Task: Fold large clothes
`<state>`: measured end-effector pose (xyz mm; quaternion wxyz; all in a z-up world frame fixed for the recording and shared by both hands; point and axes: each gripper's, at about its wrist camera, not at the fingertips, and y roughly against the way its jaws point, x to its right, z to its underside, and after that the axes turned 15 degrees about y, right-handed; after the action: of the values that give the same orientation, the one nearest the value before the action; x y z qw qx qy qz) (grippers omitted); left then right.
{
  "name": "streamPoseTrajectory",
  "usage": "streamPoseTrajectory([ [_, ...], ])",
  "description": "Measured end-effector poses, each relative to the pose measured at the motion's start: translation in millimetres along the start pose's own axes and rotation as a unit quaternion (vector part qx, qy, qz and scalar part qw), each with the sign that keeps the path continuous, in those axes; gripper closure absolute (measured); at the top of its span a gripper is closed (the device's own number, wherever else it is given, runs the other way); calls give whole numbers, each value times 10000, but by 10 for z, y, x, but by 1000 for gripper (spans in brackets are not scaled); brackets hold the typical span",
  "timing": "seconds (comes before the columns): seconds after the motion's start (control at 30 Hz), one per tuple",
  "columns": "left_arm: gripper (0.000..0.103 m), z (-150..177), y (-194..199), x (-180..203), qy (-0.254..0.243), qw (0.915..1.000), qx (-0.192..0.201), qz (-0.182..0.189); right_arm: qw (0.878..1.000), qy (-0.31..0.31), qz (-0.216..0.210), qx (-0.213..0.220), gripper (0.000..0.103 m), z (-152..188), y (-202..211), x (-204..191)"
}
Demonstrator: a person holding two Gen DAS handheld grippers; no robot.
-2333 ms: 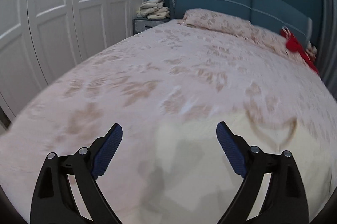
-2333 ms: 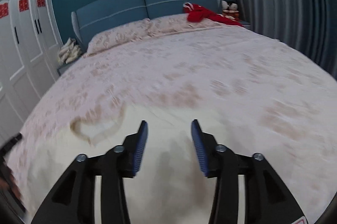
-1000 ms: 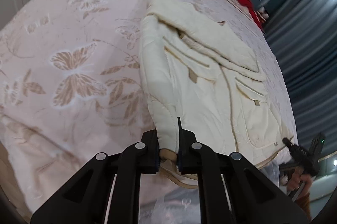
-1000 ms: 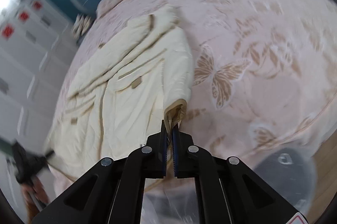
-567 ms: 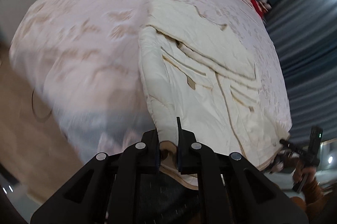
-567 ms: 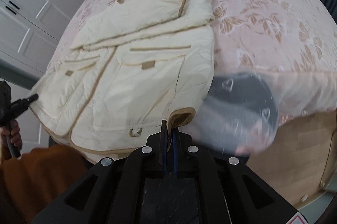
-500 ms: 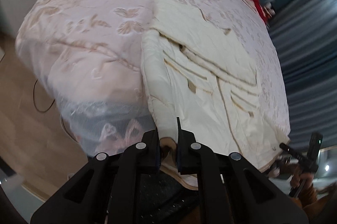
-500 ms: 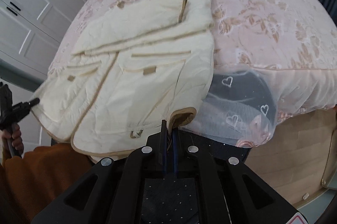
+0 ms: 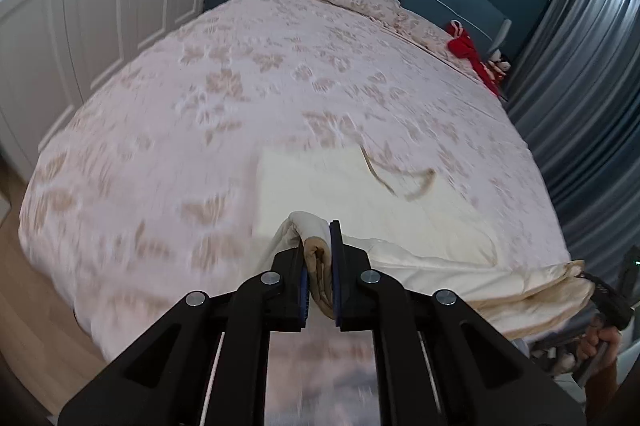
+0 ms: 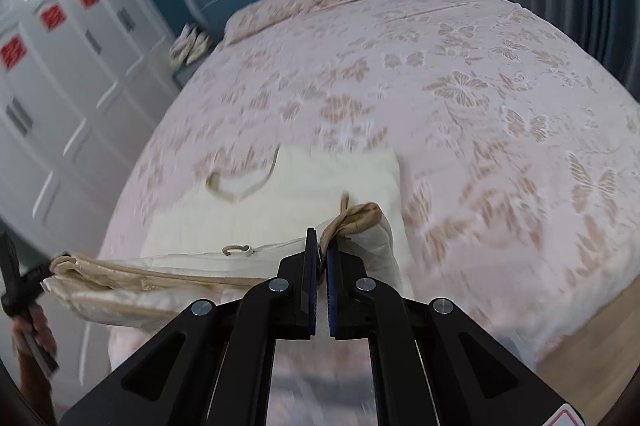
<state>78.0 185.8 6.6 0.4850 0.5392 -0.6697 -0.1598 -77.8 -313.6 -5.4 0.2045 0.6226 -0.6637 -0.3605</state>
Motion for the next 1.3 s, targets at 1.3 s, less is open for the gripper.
streamPoseTrajectory([
  [1.3, 93, -247, -2607, -73, -219, 9933, 39, -1137, 9921, -314, 1105, -500, 99, -275, -2519, 255],
])
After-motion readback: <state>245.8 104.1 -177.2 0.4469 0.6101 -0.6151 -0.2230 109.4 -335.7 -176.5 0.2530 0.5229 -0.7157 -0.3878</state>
